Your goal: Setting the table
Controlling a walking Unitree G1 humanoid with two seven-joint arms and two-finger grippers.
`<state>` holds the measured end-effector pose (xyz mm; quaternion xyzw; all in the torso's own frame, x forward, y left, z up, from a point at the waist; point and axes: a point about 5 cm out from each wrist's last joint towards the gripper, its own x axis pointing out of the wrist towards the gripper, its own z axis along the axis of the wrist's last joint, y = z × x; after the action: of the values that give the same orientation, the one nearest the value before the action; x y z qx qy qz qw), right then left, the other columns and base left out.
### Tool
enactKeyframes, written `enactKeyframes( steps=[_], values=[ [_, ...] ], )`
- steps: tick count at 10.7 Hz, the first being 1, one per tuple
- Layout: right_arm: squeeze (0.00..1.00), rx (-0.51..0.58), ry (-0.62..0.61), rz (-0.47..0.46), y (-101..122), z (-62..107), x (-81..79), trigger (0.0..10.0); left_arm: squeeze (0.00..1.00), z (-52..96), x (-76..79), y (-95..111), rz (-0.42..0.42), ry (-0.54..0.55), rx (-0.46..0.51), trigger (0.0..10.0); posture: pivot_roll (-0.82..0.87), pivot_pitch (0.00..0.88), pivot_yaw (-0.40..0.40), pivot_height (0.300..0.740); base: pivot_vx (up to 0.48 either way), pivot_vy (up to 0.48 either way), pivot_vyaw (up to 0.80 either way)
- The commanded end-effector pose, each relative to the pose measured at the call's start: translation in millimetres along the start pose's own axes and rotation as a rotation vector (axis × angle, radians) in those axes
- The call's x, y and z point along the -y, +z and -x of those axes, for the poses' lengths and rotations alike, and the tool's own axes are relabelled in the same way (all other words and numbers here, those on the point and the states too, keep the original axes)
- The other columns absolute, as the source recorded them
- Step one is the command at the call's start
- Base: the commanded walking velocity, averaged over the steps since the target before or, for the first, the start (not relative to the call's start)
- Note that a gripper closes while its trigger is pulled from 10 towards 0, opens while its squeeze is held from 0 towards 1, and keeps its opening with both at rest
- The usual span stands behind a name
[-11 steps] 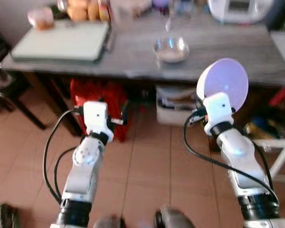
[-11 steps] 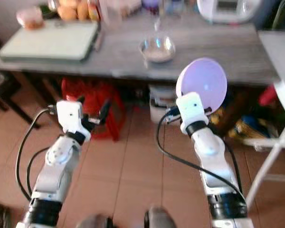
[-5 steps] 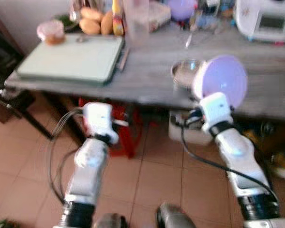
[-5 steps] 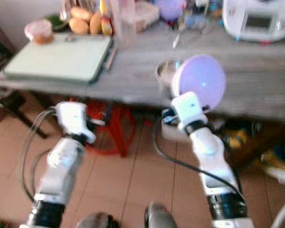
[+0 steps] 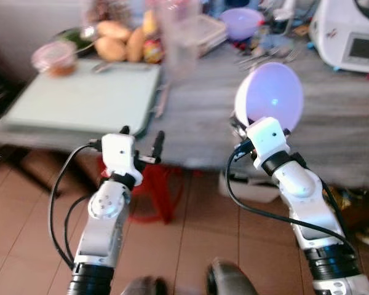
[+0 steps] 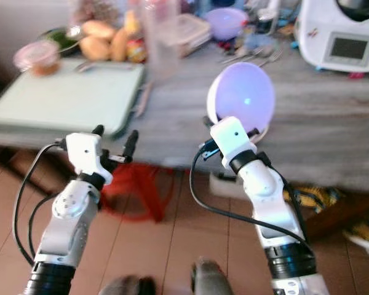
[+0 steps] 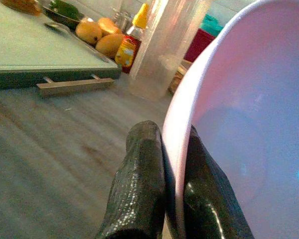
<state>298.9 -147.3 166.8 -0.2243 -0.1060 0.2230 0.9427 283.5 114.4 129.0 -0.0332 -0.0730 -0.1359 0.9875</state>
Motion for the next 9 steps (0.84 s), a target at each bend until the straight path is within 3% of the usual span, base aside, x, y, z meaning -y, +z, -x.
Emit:
enactKeyframes(
  steps=[1,3,5,6,9],
  values=[
    [0.00,0.029,0.046,0.022,5.8,-2.0,-0.2,10.0,0.00,1.3,2.1,7.0,0.035,0.011,0.051,10.0,-0.08,0.112,0.034,0.740,0.000,0.000,0.00],
    [0.00,0.019,0.097,0.013,4.8,-4.1,-1.7,10.0,0.00,8.9,-3.6,4.9,0.012,0.033,0.024,10.0,-0.07,0.116,0.035,0.740,0.000,0.000,0.00],
    [0.00,0.026,0.303,-0.014,4.1,-6.9,-6.1,10.0,0.00,23.9,-8.9,0.7,-0.002,0.046,-0.007,10.0,-0.05,0.130,0.034,0.740,0.000,0.000,0.00],
    [0.00,0.002,0.399,0.000,1.6,-9.8,-4.0,10.0,0.00,29.5,-7.7,-1.1,-0.004,0.039,-0.022,10.0,-0.04,0.130,0.032,0.740,0.000,0.000,0.00],
    [0.00,-0.108,0.471,0.036,-12.7,-19.7,11.4,10.0,0.00,31.4,-3.6,-0.2,0.012,0.047,-0.025,10.0,-0.03,0.129,0.024,0.740,0.000,0.000,0.00]
  ],
)
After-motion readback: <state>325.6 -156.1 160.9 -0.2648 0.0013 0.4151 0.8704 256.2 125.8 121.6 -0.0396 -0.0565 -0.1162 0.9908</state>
